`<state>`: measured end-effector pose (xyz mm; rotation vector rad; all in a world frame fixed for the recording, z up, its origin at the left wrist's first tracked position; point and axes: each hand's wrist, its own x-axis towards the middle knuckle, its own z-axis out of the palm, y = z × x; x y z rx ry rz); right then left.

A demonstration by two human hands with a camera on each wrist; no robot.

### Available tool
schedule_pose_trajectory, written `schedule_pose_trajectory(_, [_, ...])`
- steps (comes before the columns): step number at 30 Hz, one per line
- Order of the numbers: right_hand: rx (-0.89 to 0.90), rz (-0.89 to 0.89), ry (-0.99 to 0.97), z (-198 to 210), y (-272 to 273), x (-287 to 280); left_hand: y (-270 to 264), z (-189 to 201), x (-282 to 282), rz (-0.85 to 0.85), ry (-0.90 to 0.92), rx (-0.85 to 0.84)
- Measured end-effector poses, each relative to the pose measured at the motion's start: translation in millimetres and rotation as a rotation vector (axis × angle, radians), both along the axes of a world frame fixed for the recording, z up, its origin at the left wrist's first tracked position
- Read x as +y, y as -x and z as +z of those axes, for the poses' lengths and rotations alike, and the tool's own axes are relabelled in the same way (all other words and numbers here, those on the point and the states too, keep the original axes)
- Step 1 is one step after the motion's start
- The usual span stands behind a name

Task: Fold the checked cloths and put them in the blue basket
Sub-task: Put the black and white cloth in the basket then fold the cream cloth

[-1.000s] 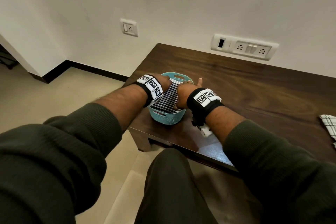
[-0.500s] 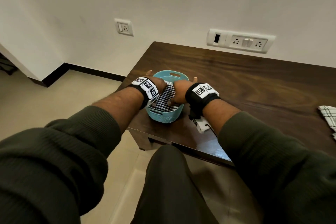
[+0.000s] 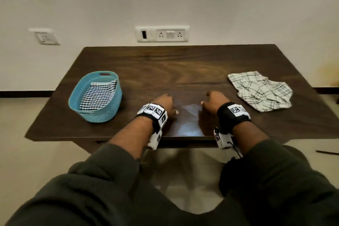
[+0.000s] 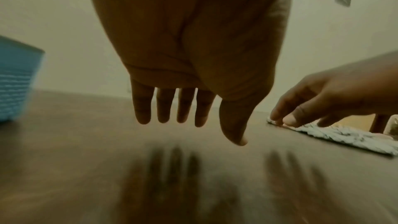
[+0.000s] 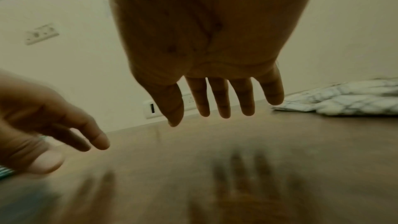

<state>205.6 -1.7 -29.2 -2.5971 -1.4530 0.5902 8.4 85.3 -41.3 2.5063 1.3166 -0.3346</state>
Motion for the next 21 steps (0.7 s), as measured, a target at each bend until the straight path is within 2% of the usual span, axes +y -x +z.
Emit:
schedule_pose_trajectory(3, [-0.098, -0.174, -0.024, -3.5, -64.5, -29.9, -33.0, -22.3, -18.2, 0.055, 0.091, 0.043])
schedule_pose_trajectory(6, [-0.170, -0.395, 0.003, -9.8, -115.5, -43.7, -44.8, -25.3, -11.6, 0.076, 0.106, 0.091])
schedule_pose_trajectory(9, [-0.096, -0.351, 0.128, -28.0, -142.8, -48.2, -50.4, -27.1, -5.7, 0.056, 0.089, 0.097])
schedule_pose_trajectory(12, [-0.060, -0.258, 0.115, -28.7, -120.6, -51.4, -51.3, -31.0, -3.3, 0.041, 0.076, 0.100])
schedule_pose_trajectory(18, [0.002, 0.020, 0.071, -23.5, -13.9, -58.6, -49.7, -23.6, -8.7, 0.085, 0.084, 0.091])
schedule_pose_trajectory(21, [0.036, 0.109, 0.050, -21.6, 19.8, -61.9, -47.5, -19.5, -14.0, 0.082, 0.070, 0.088])
